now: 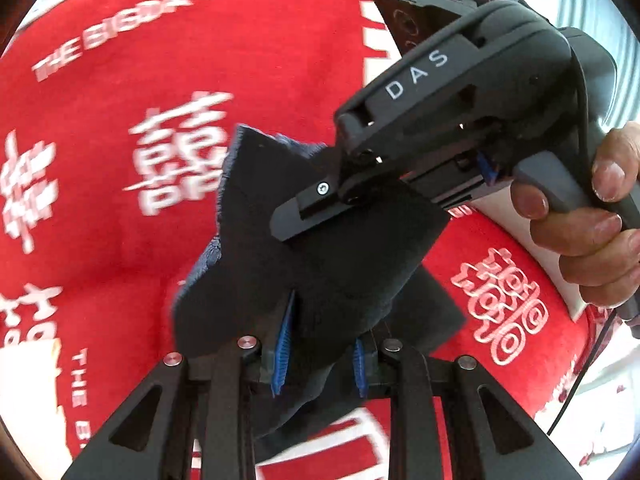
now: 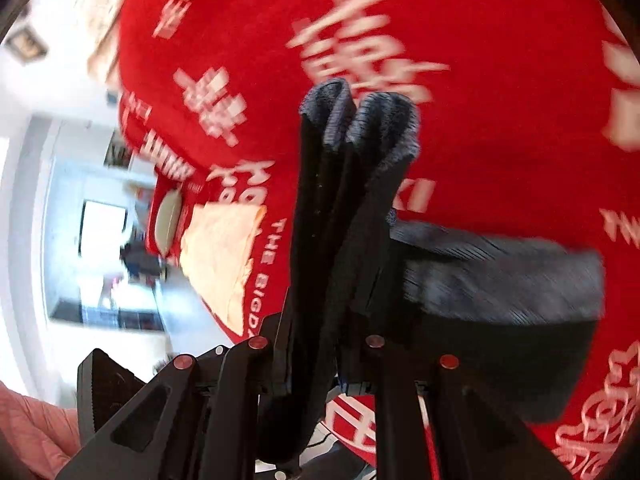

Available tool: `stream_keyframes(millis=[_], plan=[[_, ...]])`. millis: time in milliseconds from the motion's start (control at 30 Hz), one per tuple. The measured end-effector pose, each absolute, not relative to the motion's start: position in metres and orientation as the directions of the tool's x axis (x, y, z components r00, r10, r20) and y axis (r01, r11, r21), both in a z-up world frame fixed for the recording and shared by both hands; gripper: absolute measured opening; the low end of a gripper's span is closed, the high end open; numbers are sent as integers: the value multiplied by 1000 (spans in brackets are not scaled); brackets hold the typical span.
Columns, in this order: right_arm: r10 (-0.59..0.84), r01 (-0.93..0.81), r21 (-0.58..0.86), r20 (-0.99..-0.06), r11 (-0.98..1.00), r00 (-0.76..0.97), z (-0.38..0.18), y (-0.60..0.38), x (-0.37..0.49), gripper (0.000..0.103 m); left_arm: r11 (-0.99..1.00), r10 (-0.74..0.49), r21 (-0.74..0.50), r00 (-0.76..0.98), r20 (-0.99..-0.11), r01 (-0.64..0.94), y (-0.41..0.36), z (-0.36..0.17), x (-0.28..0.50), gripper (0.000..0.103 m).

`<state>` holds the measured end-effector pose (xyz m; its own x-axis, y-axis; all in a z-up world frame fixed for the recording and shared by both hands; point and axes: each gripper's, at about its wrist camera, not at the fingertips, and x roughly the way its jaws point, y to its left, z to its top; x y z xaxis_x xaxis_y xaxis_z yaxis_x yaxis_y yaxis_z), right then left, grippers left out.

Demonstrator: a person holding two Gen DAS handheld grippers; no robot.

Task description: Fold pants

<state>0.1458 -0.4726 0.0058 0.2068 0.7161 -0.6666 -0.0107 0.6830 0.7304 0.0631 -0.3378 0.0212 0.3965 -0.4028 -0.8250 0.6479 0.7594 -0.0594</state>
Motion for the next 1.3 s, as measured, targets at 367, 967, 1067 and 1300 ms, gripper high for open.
stream_keyframes(millis=[367,967,1067,1300], plan=[[676,178,722,-690,668,259,-78,-577,94,17,684,-352,-45,276,-894,728,-433,-45,21,26],[569,287,621,-783,729,251,-115,-603,62,39,694,-319,-85,199,-927,715,-401,-28,27,59],[466,322,520,-854,791,232,-108,-606,55,44,761,-276,-59,239,-931,647,-377,-21,55,59],[284,308,361,-920,880,269,-73,-597,56,28,894,-106,21,258,-960,447,-323,-47,131,59]])
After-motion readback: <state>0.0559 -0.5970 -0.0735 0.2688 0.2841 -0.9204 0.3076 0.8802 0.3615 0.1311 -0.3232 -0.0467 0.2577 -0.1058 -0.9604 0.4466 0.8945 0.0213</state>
